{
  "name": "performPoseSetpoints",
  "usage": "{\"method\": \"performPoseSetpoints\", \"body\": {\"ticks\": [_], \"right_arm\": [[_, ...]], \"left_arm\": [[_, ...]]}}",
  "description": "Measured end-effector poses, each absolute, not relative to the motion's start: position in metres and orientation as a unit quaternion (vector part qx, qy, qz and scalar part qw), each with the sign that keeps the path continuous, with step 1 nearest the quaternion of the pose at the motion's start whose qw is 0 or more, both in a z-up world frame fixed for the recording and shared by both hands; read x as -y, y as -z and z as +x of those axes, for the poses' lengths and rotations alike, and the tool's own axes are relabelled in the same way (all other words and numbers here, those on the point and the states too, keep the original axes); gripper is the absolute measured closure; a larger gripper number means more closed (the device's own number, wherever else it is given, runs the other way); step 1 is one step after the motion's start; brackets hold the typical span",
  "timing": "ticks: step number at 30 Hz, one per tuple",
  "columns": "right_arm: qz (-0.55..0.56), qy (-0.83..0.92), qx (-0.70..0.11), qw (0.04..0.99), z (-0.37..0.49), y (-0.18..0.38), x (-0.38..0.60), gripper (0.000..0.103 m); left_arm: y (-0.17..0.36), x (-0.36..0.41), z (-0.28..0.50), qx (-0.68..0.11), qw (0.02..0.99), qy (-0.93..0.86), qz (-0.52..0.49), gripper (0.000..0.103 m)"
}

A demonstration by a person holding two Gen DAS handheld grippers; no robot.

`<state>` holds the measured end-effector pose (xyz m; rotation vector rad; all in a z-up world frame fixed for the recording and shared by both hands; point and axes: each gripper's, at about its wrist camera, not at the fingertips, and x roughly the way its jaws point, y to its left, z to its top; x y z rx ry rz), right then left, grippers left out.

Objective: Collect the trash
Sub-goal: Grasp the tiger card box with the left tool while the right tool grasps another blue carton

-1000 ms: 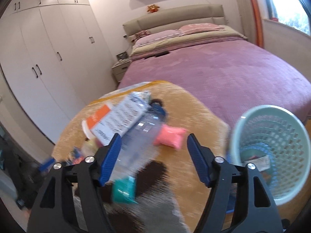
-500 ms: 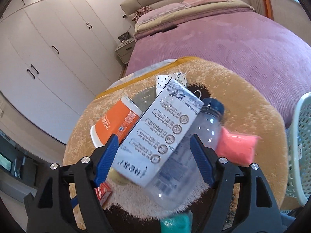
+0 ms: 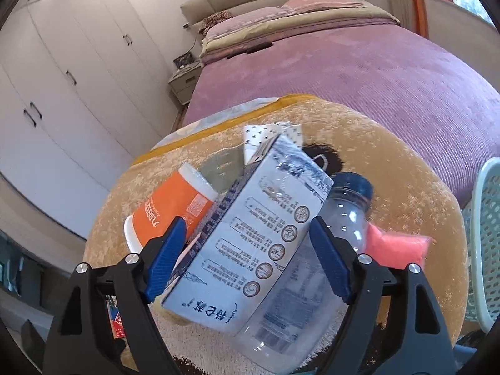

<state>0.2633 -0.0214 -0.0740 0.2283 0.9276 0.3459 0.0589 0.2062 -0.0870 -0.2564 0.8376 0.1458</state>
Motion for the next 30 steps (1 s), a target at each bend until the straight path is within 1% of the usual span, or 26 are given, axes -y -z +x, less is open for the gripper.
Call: {"method": "performPoseSetpoints", "body": {"ticks": [3,5,7,9,10,13,14,19,21,23,30], "right_arm": [[0.113,-0.188,-0.464,0.858,0.266,0.083,0.012,0.026],[0.112,-0.192,-0.464,0.858,0.265,0.083,0.007,0.026],[0.112,-0.194,-0.465,0.856,0.264,0.083,0.004,0.026],[0.110,-0.198,-0.466,0.856,0.262,0.083,0.003,0.026],[0.108,-0.199,-0.466,0.855,0.261,0.083,0.003,0.028],[0.074,-0.176,-0.470,0.862,0.260,0.085,0.000,0.042],[0.062,-0.170,-0.472,0.863,0.262,0.085,-0.002,0.044],[0.051,-0.159,-0.489,0.856,0.269,0.087,-0.007,0.044],[0.056,-0.159,-0.495,0.852,0.271,0.089,-0.005,0.045],[0.061,-0.156,-0.501,0.849,0.271,0.090,-0.002,0.047],[0.082,-0.135,-0.526,0.835,0.272,0.093,-0.003,0.047]], "left_arm": [[0.081,-0.201,0.059,-0.398,0.906,-0.046,-0.139,0.029],[0.080,-0.197,0.065,-0.398,0.906,-0.042,-0.141,0.024],[0.081,-0.191,0.075,-0.400,0.906,-0.038,-0.136,0.021],[0.085,-0.186,0.088,-0.410,0.902,-0.037,-0.133,0.021],[0.086,-0.184,0.091,-0.412,0.901,-0.033,-0.134,0.021],[0.091,-0.180,0.100,-0.419,0.897,-0.030,-0.141,0.021],[0.093,-0.178,0.104,-0.421,0.895,-0.031,-0.143,0.021],[0.093,-0.170,0.117,-0.425,0.894,-0.040,-0.138,0.018],[0.092,-0.167,0.123,-0.427,0.893,-0.042,-0.136,0.018],[0.092,-0.165,0.127,-0.427,0.893,-0.038,-0.136,0.018],[0.094,-0.157,0.134,-0.430,0.895,-0.059,-0.101,0.020]]}}
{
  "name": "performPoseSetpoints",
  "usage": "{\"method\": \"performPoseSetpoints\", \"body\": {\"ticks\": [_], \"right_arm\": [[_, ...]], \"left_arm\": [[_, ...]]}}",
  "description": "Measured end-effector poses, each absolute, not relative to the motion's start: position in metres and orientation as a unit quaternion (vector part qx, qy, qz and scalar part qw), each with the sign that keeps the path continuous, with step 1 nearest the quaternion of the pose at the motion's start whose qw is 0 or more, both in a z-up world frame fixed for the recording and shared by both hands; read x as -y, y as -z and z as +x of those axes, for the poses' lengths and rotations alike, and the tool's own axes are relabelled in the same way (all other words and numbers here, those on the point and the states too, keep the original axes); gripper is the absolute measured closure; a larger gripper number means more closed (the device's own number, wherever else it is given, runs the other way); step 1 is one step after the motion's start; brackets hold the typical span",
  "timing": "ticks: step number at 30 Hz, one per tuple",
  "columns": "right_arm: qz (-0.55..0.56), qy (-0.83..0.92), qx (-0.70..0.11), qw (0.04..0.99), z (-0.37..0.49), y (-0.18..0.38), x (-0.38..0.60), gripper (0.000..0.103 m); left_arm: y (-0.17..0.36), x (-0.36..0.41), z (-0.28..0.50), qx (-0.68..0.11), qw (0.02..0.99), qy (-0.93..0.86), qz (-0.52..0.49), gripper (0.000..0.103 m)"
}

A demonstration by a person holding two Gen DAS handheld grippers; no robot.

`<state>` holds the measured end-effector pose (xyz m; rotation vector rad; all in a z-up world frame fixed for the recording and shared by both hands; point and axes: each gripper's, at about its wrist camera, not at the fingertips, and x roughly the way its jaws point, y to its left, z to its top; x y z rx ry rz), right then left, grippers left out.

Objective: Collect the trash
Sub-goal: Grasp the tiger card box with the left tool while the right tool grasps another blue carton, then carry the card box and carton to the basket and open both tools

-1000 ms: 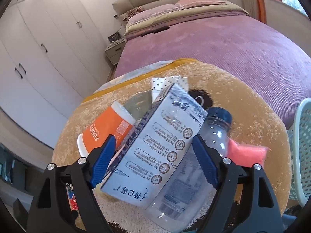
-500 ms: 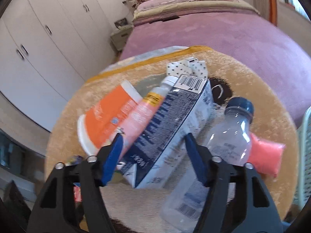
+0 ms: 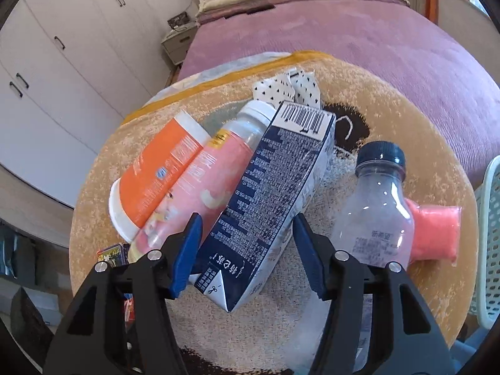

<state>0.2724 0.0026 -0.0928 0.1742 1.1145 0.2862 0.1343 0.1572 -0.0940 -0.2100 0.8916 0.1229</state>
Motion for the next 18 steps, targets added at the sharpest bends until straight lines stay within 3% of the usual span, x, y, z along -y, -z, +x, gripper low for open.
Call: {"method": "performPoseSetpoints", "body": {"ticks": [4,6,11,18], "right_arm": [[0.058,-0.109,-0.527,0.841,0.275,0.095,-0.011,0.046],[0.056,-0.115,-0.526,0.841,0.270,0.094,-0.012,0.048],[0.041,-0.137,-0.514,0.846,0.247,0.087,-0.011,0.069],[0.030,-0.196,-0.500,0.843,0.194,0.075,-0.016,0.071]], "left_arm": [[0.096,-0.150,0.130,-0.430,0.897,-0.084,-0.051,0.034],[0.095,-0.153,0.125,-0.428,0.899,-0.077,-0.053,0.036],[0.092,-0.169,0.110,-0.416,0.902,-0.058,-0.096,0.039],[0.086,-0.175,0.087,-0.400,0.905,-0.053,-0.135,0.039]]}}
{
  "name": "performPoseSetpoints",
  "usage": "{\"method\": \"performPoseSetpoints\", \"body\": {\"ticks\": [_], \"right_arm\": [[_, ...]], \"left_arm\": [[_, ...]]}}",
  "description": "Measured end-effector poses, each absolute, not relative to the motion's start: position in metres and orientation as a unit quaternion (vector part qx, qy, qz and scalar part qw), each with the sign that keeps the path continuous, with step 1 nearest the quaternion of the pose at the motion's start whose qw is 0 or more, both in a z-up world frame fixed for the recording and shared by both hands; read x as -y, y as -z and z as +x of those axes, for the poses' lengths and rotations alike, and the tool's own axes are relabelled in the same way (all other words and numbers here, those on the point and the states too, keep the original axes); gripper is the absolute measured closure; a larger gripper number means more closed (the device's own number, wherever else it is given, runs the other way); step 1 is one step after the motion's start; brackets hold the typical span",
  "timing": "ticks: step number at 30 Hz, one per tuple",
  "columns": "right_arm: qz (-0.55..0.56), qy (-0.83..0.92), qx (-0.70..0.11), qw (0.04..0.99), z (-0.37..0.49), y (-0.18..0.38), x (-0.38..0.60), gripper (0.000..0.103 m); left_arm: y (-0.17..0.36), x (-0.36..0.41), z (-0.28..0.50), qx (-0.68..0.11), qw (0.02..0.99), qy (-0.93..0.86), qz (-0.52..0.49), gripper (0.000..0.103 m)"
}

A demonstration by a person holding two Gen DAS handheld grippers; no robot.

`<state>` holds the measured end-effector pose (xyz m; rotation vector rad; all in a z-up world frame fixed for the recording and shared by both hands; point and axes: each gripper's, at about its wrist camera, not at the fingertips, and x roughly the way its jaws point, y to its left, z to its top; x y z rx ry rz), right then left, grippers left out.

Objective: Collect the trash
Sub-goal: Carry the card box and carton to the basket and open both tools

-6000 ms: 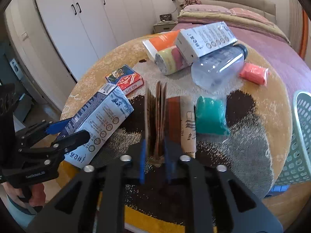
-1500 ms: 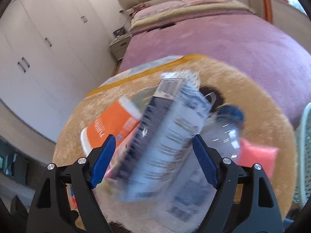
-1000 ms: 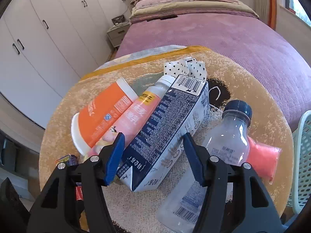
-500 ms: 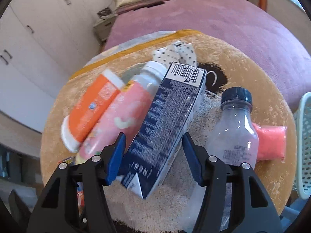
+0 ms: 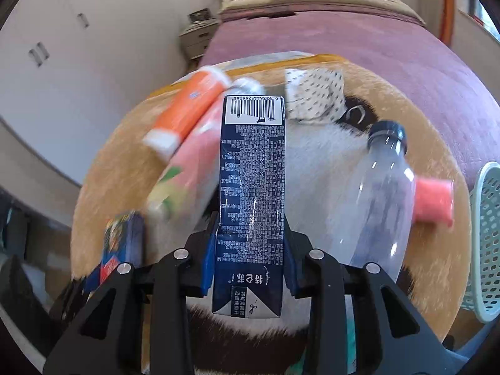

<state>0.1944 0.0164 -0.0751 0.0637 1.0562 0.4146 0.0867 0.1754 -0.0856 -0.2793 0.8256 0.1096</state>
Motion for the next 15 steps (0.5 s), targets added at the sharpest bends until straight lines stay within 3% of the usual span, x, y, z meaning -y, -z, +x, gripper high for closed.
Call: {"method": "performPoseSetpoints", "body": {"ticks": [15], "right_arm": [[0.072,-0.216,-0.426,0.876,0.115,0.021,0.039,0.071]], "left_arm": [[0.027,-0.153,0.047,-0.322,0.937,0.000,-0.139,0.039]]}}
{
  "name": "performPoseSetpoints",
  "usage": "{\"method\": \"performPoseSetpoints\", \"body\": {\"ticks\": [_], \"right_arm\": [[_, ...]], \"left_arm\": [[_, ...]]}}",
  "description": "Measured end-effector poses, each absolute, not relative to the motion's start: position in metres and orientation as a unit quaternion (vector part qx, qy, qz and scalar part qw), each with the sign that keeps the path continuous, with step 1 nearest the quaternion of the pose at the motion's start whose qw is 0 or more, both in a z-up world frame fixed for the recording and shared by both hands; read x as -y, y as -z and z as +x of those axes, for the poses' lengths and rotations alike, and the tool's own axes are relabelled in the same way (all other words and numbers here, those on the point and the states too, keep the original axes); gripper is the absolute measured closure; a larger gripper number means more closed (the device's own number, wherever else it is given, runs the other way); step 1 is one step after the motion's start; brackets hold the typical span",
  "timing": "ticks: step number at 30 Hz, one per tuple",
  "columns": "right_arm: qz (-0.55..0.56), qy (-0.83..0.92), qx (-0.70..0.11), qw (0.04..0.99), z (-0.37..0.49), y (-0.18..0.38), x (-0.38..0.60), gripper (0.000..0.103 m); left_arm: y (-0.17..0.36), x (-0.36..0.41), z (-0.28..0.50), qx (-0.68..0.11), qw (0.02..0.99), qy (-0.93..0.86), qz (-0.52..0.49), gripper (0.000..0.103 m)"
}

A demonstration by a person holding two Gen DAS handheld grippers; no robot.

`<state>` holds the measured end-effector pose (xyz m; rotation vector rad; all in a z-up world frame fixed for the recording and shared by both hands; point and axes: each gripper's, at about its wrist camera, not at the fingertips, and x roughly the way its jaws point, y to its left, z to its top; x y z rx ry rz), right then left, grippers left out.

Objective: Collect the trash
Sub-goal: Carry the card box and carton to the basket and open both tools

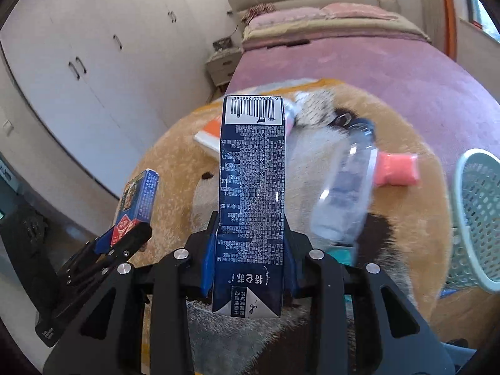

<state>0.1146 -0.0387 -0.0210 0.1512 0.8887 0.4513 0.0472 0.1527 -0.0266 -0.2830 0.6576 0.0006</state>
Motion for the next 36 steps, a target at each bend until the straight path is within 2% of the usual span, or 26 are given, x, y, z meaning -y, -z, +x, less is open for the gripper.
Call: {"method": "performPoseSetpoints", "body": {"ticks": [8,17,36], "right_arm": [[0.117,-0.159,-0.391,0.899,0.108,0.000,0.113,0.071],[0.167,-0.083,-0.369,0.911,0.109,-0.008,0.206,0.071],[0.238,0.055,-0.394,0.886,0.149,0.047,0.364,0.071]], "left_arm": [[-0.008,-0.087,0.060,-0.289,0.949,0.069,-0.109,0.039],[-0.024,0.002,0.086,-0.277,0.946,0.154,-0.071,0.039],[0.022,0.164,0.164,-0.344,0.900,0.268,-0.022,0.039]]}}
